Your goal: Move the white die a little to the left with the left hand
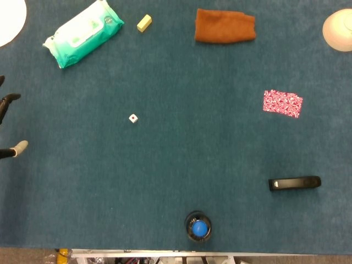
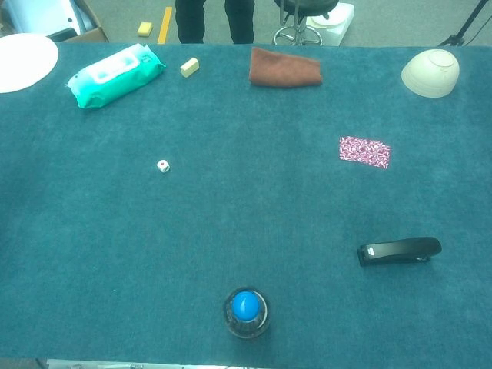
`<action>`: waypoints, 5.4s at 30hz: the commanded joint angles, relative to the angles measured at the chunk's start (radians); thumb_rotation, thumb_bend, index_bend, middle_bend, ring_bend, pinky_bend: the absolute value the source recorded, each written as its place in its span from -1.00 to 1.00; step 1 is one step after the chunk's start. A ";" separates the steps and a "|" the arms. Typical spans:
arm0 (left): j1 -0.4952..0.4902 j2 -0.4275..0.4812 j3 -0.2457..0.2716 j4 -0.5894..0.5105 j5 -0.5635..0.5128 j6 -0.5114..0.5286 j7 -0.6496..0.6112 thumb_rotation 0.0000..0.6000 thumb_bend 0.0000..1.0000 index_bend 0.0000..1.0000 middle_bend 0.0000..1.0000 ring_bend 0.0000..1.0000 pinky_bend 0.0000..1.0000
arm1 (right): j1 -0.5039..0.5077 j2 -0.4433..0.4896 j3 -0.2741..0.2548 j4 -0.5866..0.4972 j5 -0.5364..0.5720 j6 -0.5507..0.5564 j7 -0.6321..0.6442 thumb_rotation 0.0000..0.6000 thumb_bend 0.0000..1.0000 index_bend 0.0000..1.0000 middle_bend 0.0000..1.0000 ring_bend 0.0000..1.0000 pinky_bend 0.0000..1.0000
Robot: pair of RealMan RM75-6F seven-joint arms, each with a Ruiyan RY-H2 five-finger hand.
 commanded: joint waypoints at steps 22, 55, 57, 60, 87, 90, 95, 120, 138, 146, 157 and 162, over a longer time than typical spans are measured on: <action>-0.120 -0.113 0.026 0.086 0.124 -0.101 -0.084 1.00 -1.00 -0.53 -1.00 -0.75 -0.22 | 0.109 0.013 0.043 -0.052 0.004 -0.100 -0.059 1.00 -1.00 -0.20 -0.53 -0.62 -0.43; -0.369 -0.287 0.030 0.185 0.191 -0.295 -0.210 1.00 -0.81 -0.21 -1.00 -1.00 -0.77 | 0.155 0.023 0.058 -0.075 0.046 -0.122 -0.050 1.00 -1.00 -0.20 -0.53 -0.62 -0.43; -0.382 -0.294 0.031 0.193 0.190 -0.307 -0.225 1.00 -0.76 -0.21 -1.00 -1.00 -0.78 | 0.155 0.024 0.057 -0.074 0.047 -0.122 -0.047 1.00 -1.00 -0.20 -0.53 -0.62 -0.43; -0.400 -0.312 0.029 0.217 0.185 -0.320 -0.229 1.00 -0.70 -0.21 -1.00 -1.00 -0.78 | 0.154 0.024 0.055 -0.072 0.049 -0.120 -0.042 1.00 -1.00 -0.20 -0.53 -0.62 -0.43; -0.476 -0.423 0.028 0.407 0.106 -0.396 -0.231 1.00 -0.69 -0.20 -1.00 -1.00 -0.78 | 0.160 0.004 0.044 -0.039 0.069 -0.138 -0.022 1.00 -1.00 -0.20 -0.53 -0.62 -0.43; -0.480 -0.431 0.027 0.425 0.093 -0.404 -0.233 1.00 -0.69 -0.20 -1.00 -1.00 -0.78 | 0.161 0.002 0.041 -0.036 0.070 -0.140 -0.019 1.00 -1.00 -0.20 -0.53 -0.62 -0.43; -0.481 -0.438 0.019 0.435 0.065 -0.414 -0.222 1.00 -0.69 -0.20 -1.00 -1.00 -0.78 | 0.160 -0.001 0.039 -0.032 0.071 -0.141 -0.017 1.00 -1.00 -0.20 -0.53 -0.62 -0.43; -0.512 -0.459 0.060 0.498 0.118 -0.397 -0.229 1.00 -0.69 -0.18 -1.00 -1.00 -0.78 | 0.155 -0.011 0.032 -0.015 0.080 -0.145 0.001 1.00 -1.00 -0.20 -0.53 -0.62 -0.43; -0.537 -0.498 0.096 0.632 0.184 -0.348 -0.224 1.00 -0.69 -0.16 -1.00 -1.00 -0.76 | 0.153 -0.018 0.030 -0.008 0.090 -0.150 0.003 1.00 -1.00 -0.20 -0.53 -0.62 -0.43; -0.535 -0.489 0.124 0.655 0.196 -0.354 -0.223 1.00 -0.69 -0.15 -1.00 -1.00 -0.76 | 0.155 -0.027 0.028 0.002 0.091 -0.157 0.007 1.00 -1.00 -0.20 -0.53 -0.62 -0.43; -0.549 -0.475 0.129 0.630 0.210 -0.343 -0.209 1.00 -0.68 -0.12 -1.00 -1.00 -0.76 | 0.154 -0.035 0.026 0.012 0.093 -0.159 0.014 1.00 -1.00 -0.20 -0.53 -0.62 -0.43; -0.564 -0.475 0.130 0.637 0.224 -0.338 -0.209 1.00 -0.67 -0.12 -1.00 -1.00 -0.76 | 0.151 -0.034 0.026 0.014 0.096 -0.157 0.015 1.00 -1.00 -0.20 -0.53 -0.62 -0.43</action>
